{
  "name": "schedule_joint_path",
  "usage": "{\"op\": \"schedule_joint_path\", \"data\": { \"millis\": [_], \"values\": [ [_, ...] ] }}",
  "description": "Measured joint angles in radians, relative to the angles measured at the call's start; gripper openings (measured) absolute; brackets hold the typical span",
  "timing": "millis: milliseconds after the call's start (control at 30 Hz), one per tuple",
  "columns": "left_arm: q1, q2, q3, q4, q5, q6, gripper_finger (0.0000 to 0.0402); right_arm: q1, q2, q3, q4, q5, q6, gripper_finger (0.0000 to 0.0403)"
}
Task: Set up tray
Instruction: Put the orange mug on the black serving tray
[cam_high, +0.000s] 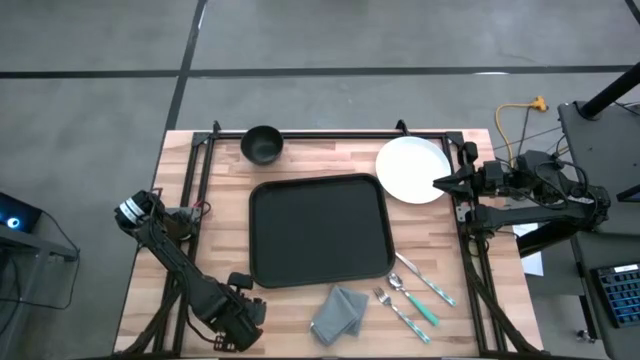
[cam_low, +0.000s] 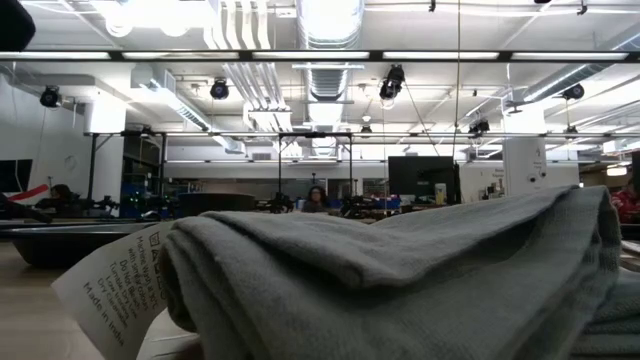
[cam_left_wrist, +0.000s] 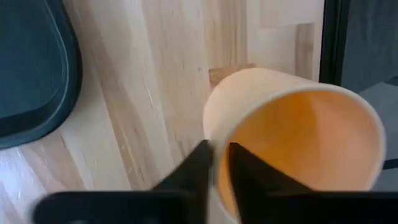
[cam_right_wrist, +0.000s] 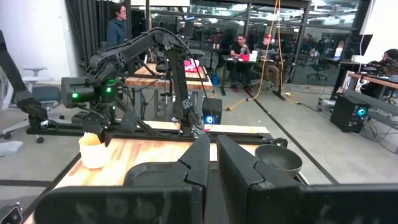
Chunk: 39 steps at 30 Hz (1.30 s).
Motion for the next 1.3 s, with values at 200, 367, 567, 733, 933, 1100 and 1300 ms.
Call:
{"op": "schedule_joint_path", "data": {
  "millis": [200, 367, 567, 733, 933, 1100, 1300],
  "values": [
    [0.041, 0.0, 0.0, -0.002, 0.004, -0.001, 0.0002, 0.0, 0.0, 0.0, 0.0, 0.0, -0.002, 0.0022],
    [0.093, -0.034, 0.0, -0.004, 0.005, 0.034, 0.0001, 0.0, 0.0, 0.0, 0.0, 0.0, -0.002, 0.0022],
    [0.171, -0.122, 0.0, -0.035, 0.003, 0.102, 0.0001, 0.0, 0.0, 0.0, 0.0, 0.0, -0.001, 0.0022],
    [0.263, -0.191, 0.0, -0.114, -0.026, 0.164, 0.0001, 0.0, 0.0, 0.0, 0.0, 0.0, 0.0, 0.0022],
    [0.426, -0.22, 0.0, -0.225, -0.053, 0.299, 0.0, 0.0, 0.0, 0.0, 0.0, 0.0, -0.001, 0.0022],
    [0.581, -0.22, 0.0, -0.244, -0.052, 0.484, 0.0, 0.0, 0.0, 0.0, 0.0, 0.0, -0.002, 0.0022],
    [0.766, -0.22, 0.0, -0.243, -0.052, 0.705, 0.0, 0.0, 0.0, 0.0, 0.0, 0.0, -0.001, 0.0022]
  ]
}}
